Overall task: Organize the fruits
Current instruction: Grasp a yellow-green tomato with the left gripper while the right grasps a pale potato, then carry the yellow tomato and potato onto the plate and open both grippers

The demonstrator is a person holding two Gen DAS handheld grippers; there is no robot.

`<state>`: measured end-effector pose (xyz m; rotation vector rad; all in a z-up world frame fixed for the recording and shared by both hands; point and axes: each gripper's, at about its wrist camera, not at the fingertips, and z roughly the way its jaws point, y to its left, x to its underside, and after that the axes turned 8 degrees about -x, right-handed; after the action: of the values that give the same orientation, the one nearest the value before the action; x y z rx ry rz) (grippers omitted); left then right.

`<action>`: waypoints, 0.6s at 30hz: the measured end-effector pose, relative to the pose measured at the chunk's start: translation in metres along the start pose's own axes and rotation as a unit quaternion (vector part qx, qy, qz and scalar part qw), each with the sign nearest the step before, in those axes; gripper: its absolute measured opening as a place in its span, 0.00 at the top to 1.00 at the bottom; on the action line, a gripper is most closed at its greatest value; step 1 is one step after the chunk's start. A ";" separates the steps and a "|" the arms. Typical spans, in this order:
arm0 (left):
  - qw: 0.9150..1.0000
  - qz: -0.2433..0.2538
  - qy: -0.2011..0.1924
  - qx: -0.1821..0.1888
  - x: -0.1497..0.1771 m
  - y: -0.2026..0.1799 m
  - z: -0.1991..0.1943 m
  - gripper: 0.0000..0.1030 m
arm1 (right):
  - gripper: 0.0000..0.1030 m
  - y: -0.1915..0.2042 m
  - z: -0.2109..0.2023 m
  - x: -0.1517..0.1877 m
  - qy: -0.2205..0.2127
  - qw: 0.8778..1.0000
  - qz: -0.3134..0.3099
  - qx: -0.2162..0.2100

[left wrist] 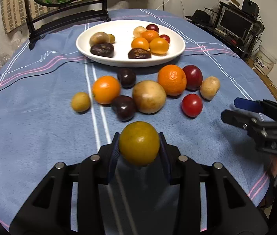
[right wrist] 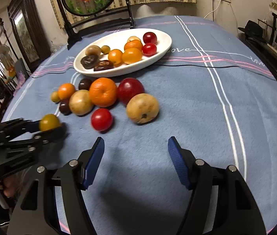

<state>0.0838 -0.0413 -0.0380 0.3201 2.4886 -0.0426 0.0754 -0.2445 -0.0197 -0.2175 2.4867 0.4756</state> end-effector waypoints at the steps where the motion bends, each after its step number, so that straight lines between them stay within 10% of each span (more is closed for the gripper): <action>1: 1.000 -0.001 -0.002 0.000 0.000 0.002 -0.001 0.63 | 0.34 -0.001 0.002 -0.002 0.003 1.000 -0.001 0.003; 12: 1.000 -0.015 0.003 -0.005 0.003 0.015 0.001 0.63 | 0.35 0.000 0.036 -0.030 0.020 0.999 -0.003 0.032; 18: 1.000 -0.023 -0.003 -0.010 0.002 0.022 -0.002 0.63 | 0.59 -0.003 0.038 -0.031 0.016 0.999 -0.009 0.040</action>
<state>0.0863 -0.0188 -0.0361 0.2541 2.4896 -0.0368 0.1208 -0.2312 -0.0311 -0.2166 2.5265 0.3676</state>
